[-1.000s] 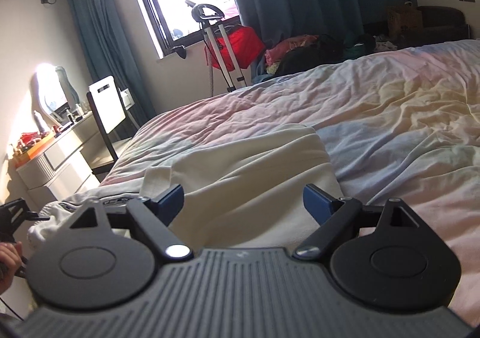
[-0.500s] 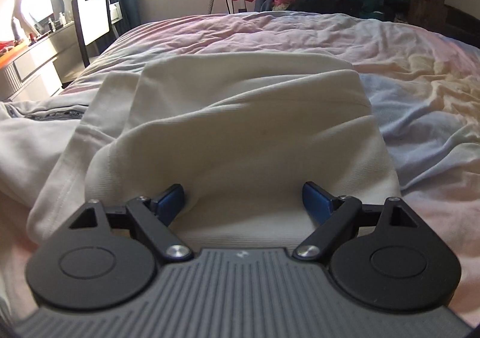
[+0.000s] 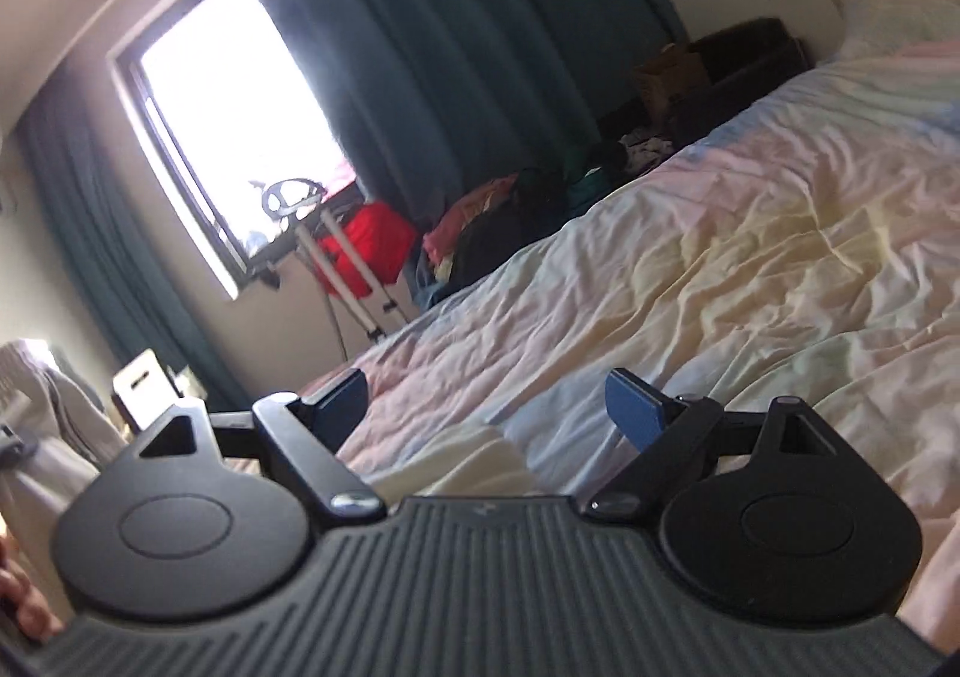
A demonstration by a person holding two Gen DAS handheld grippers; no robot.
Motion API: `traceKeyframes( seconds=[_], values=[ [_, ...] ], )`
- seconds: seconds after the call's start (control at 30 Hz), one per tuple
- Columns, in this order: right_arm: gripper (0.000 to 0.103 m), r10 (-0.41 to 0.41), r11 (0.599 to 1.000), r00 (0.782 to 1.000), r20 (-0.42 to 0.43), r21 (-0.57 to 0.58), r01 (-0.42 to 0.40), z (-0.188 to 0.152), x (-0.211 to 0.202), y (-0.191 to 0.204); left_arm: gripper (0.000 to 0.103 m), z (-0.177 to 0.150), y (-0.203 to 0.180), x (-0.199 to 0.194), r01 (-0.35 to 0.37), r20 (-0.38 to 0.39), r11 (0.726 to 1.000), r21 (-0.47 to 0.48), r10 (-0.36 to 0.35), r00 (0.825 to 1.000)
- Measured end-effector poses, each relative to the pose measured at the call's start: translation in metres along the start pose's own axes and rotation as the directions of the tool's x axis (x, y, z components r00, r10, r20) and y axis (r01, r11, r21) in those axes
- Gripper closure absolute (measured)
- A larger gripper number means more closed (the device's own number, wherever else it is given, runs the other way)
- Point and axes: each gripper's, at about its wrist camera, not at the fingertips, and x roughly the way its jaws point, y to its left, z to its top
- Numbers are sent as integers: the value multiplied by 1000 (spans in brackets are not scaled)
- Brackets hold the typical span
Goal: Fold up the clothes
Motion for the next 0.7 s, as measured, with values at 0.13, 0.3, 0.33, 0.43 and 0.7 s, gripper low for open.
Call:
traceKeyframes(
  seconds=[0.13, 0.3, 0.33, 0.43, 0.7],
  values=[
    [13, -60, 992, 996, 67, 111, 52, 10, -3, -34, 84, -46, -101, -9, 94, -5, 979, 181, -94, 996],
    [13, -8, 992, 996, 85, 126, -3, 10, 9, -44, 84, -144, -180, -10, 229, -92, 825, 517, -213, 973],
    [13, -1, 993, 997, 78, 120, -8, 8, 13, -45, 84, -155, -184, -8, 250, -115, 795, 553, -224, 968],
    [13, 12, 993, 1000, -8, 121, -11, -2, 29, -50, 82, -189, -197, -2, 310, -185, 693, 651, -251, 950],
    [13, -28, 962, 971, -237, 259, 91, -20, 69, -68, 28, -230, -174, 11, 429, -308, 454, 781, -317, 897]
  ],
)
